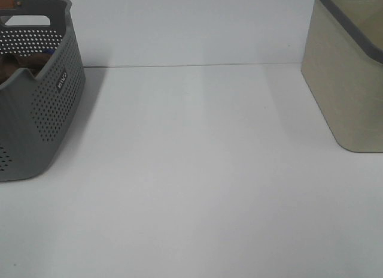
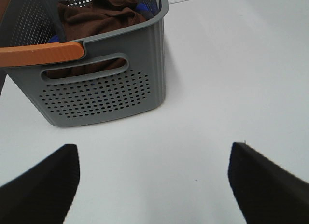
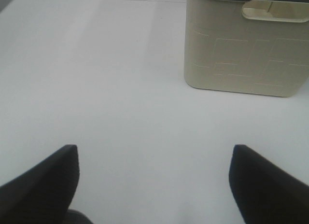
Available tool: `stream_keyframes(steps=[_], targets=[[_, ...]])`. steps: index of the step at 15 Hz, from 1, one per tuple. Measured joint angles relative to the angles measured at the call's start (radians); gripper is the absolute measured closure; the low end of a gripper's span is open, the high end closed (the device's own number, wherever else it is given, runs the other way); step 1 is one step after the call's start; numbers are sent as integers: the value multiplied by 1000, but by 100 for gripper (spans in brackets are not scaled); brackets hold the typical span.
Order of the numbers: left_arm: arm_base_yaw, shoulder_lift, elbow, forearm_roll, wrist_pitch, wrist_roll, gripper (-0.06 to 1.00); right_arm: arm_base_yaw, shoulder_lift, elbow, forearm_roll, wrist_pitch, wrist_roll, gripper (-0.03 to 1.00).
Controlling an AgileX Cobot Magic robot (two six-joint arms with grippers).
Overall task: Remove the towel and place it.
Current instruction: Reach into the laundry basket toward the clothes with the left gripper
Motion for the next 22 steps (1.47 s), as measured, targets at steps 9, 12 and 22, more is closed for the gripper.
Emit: stream_keyframes(steps=[9,12,22], targets=[[0,0,0,0,0,0,15,0,0,0,0,0,0,17],[0,0,0,0,0,0,15,0,0,0,0,0,0,17],[0,0,0,0,0,0,15,0,0,0,0,0,0,17]])
